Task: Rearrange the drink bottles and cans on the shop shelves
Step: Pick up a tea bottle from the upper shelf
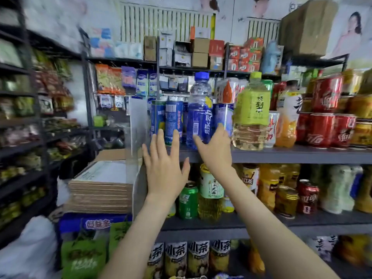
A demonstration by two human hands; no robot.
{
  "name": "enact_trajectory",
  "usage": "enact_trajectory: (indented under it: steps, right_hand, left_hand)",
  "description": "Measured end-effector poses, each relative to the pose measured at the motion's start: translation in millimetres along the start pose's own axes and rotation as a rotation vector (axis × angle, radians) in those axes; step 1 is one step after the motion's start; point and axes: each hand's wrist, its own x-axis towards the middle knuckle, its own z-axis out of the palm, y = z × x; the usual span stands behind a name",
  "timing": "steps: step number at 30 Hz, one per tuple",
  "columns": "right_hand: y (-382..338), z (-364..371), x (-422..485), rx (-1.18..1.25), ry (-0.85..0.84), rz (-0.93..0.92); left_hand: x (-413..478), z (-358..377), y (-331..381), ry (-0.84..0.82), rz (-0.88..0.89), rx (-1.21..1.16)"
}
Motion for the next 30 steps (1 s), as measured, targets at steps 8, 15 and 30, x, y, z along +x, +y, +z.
enact_trajectory:
  steps: [8,15,30]
  right_hand:
    - [4,3,27,0.254,-0.198,0.111]
    - [1,-8,23,0.297,-0.152,0.103]
    - [94,-113,-109,0.220,-0.287,-0.003]
  left_hand:
    - [0,-8,26,-0.023,-0.086,0.093]
    - [8,-45,45,0.062,-0.292,-0.432]
    - [-43,-33,138,-0.341,-0.386,-0.983]
